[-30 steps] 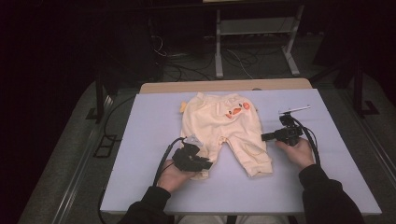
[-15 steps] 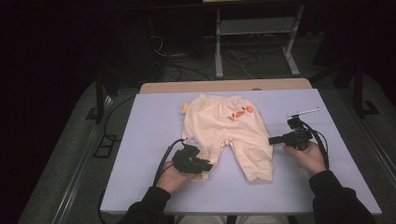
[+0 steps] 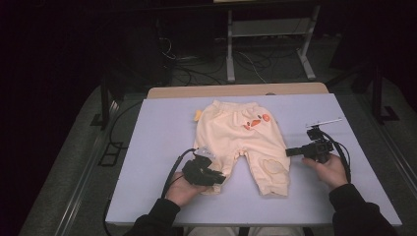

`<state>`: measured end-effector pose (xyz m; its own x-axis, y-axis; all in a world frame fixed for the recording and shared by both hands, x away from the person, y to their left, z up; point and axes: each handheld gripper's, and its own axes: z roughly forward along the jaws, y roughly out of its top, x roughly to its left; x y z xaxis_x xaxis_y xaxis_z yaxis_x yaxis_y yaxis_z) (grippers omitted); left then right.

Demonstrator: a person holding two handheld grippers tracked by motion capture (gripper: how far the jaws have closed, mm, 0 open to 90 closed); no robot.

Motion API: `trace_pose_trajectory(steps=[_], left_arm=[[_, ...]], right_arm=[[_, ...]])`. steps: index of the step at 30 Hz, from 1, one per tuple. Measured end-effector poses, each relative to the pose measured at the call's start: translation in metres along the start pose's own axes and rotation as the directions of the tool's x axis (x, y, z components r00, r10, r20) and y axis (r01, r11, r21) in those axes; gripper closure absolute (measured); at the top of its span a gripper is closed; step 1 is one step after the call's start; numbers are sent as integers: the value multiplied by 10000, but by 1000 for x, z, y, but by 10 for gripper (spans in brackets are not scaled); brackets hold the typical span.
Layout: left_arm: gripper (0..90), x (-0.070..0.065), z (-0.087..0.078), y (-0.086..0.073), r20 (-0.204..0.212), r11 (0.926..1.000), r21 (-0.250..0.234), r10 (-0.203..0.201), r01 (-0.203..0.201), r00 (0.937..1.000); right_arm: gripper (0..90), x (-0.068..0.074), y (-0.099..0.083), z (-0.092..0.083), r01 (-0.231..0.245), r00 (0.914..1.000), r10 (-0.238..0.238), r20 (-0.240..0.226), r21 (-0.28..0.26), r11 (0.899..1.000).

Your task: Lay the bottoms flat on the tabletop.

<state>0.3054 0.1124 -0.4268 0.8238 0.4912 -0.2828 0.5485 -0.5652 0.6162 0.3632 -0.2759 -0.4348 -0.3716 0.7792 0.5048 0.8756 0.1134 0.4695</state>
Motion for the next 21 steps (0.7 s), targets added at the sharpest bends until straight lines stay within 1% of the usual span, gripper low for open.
trace_pose_trajectory(steps=[3,6,8,9,10,11,13,14,17,19,21], left_arm=[[745,-1,0,0,51,10000,42,-10,10,10000],[740,-2,1,0,201,10000,86,-4,3,9998],[715,-1,1,-1,425,9999,61,-92,90,9991],[685,0,0,-1,593,9999,-15,-169,170,9981],[634,1,0,-1,830,9995,-144,-273,286,9962],[573,2,-1,-2,968,9987,-288,-402,432,9945],[489,4,-5,-3,1079,9953,-714,-573,652,9925],[452,5,-7,-3,1171,9932,-882,-655,760,9910],[353,10,-14,-3,1355,9835,-1494,-819,1021,9874],[299,13,-17,-3,1293,9784,-1764,-851,1074,9879],[227,14,-18,-4,1099,9773,-1869,-797,993,9907]], right_arm=[[879,0,-1,-1,37,10000,-37,-46,-6,10000],[879,0,-2,-3,2,10000,-2,-47,-2,10000],[878,0,-3,-3,12,10000,-12,-35,56,10000],[878,0,-3,-4,35,10000,-34,-29,38,10000],[876,0,-3,-4,56,10000,-56,-45,19,10000],[870,1,-3,-5,40,10000,-40,-67,-15,10000],[860,1,-2,-7,90,9998,-92,-152,-132,9999],[840,2,-2,-9,135,9997,-139,-175,-236,9996],[690,5,-2,-13,399,9991,-405,-79,-628,9972],[593,7,-1,-16,654,9979,-652,53,-947,9934],[500,8,-1,-18,837,9965,-825,157,-1173,9896]])
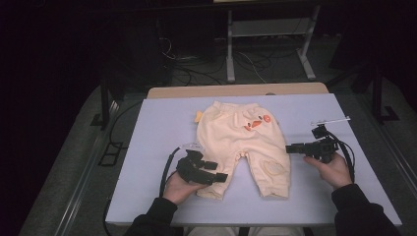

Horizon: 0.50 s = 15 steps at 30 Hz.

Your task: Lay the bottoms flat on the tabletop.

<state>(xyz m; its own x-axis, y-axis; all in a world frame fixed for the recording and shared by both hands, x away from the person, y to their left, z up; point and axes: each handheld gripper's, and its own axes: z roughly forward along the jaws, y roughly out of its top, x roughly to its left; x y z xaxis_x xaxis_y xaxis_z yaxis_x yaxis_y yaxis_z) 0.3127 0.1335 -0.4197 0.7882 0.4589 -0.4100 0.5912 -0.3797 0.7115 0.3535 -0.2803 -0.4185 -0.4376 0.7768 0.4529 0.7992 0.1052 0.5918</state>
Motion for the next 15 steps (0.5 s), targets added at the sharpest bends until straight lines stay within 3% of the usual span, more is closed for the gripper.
trace_pose_trajectory(steps=[1,2,3,6,11,15], left_arm=[[190,0,0,0,0,10000,0,0,0,10000],[190,0,0,0,-77,10000,-58,54,-55,10000],[119,0,-1,0,-332,9996,-147,249,-254,9991],[0,-1,-2,0,-826,9975,-334,591,-621,9948],[0,1,-12,-1,-1219,9904,-987,841,-964,9890],[0,4,-25,-2,-1638,9848,-1452,709,-951,9839]], right_arm=[[500,0,0,0,0,10000,0,0,0,10000],[445,1,0,0,63,10000,-63,47,-68,10000],[348,2,0,-1,224,9997,-222,72,-170,9996],[179,5,1,-4,532,9986,-533,4,-524,9972],[0,16,0,-13,1236,9915,-1189,530,-975,9875],[0,23,-4,-24,1517,9879,-1461,523,-1275,9802]])
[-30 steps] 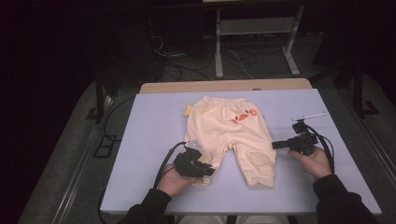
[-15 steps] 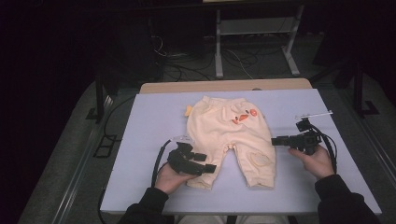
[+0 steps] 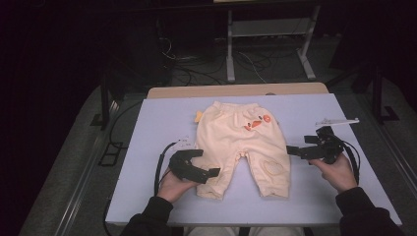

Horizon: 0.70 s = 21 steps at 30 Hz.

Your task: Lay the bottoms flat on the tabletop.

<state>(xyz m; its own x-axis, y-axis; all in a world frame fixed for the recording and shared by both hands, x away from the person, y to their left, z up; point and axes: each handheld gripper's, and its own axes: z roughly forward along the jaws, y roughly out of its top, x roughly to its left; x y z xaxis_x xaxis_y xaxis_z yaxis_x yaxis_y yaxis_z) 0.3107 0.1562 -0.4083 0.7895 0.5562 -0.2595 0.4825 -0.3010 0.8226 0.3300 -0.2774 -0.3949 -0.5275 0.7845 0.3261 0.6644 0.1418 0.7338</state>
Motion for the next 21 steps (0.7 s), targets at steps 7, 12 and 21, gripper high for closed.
trace_pose_trajectory(steps=[7,12,21], left_arm=[[0,6,-19,-6,-459,9997,-242,-14,3,9989],[0,9,-28,-11,-693,9991,-412,-65,36,9976],[0,8,-44,-16,-967,9964,-848,19,-101,9953]], right_arm=[[0,6,-7,-12,-60,9999,53,-154,-487,9988],[0,14,-13,-18,81,9999,-91,-146,-706,9975],[0,22,-29,-25,266,9996,-278,-111,-1000,9946]])
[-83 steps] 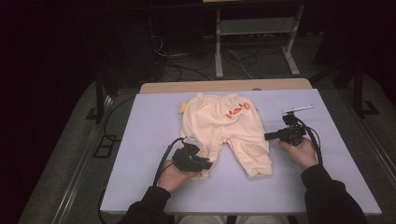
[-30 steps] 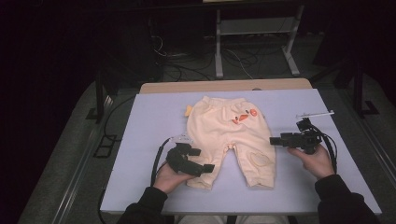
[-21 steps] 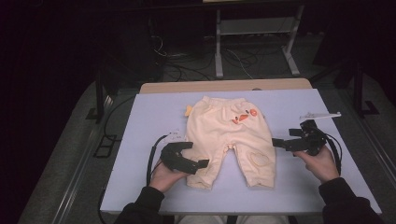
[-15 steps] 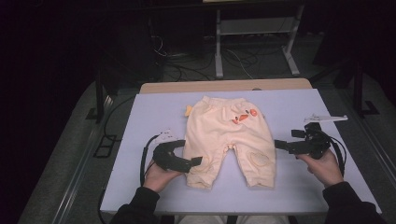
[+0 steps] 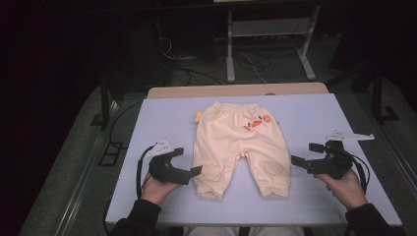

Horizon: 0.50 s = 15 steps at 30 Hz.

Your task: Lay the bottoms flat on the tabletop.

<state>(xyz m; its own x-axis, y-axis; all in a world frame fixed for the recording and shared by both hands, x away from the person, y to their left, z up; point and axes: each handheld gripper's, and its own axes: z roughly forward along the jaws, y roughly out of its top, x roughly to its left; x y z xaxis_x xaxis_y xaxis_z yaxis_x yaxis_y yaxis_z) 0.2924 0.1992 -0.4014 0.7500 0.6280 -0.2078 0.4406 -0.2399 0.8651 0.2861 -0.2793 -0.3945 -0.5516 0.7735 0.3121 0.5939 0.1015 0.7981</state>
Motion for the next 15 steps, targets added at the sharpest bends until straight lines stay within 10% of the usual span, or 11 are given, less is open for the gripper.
trace_pose_trajectory(steps=[15], left_arm=[[0,11,-15,-21,-421,9997,-243,-113,103,9990]], right_arm=[[0,-4,-36,-1,447,9990,-447,19,-585,9973]])
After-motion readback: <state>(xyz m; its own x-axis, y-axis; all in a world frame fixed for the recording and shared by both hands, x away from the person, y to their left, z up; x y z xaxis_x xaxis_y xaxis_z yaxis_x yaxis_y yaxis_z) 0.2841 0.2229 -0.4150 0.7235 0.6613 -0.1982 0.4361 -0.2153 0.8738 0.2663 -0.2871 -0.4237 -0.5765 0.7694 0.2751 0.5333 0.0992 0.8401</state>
